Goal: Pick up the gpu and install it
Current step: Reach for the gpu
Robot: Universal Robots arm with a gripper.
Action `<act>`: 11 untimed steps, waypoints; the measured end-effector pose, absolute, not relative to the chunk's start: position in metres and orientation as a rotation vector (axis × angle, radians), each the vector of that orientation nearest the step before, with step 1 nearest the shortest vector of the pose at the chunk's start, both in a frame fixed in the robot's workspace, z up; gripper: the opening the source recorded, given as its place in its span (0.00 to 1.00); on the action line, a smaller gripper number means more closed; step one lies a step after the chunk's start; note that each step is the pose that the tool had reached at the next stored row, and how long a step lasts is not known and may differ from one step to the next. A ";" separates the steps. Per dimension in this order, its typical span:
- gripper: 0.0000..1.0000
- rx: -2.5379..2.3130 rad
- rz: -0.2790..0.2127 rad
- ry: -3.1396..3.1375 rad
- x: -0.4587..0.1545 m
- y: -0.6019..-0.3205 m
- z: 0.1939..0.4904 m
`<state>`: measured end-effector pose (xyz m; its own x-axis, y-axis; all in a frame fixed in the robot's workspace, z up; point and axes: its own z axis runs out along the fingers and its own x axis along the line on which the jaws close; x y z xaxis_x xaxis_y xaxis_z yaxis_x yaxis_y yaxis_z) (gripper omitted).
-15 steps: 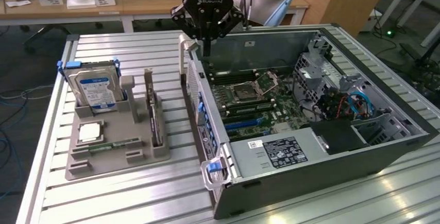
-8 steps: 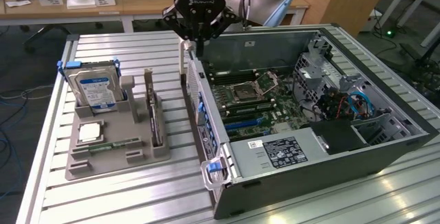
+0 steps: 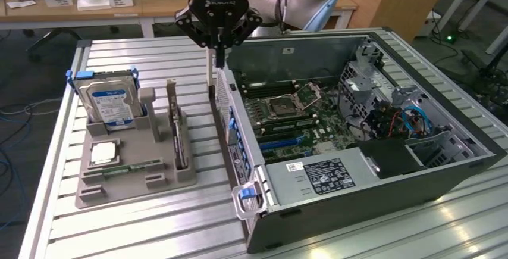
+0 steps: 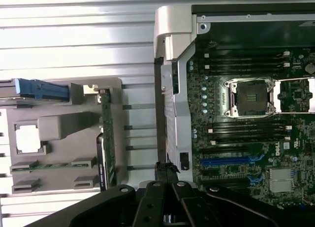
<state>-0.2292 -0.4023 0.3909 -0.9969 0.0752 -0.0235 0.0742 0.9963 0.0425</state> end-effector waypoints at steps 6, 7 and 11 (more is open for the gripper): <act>0.10 0.117 0.064 3.114 -0.245 -0.403 0.391; 0.10 0.116 0.064 3.114 -0.249 -0.403 0.391; 0.10 0.117 0.064 3.114 -0.261 -0.404 0.390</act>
<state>-0.2613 -0.4043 0.3903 -0.9969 0.0753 -0.0236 0.0742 0.9964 0.0421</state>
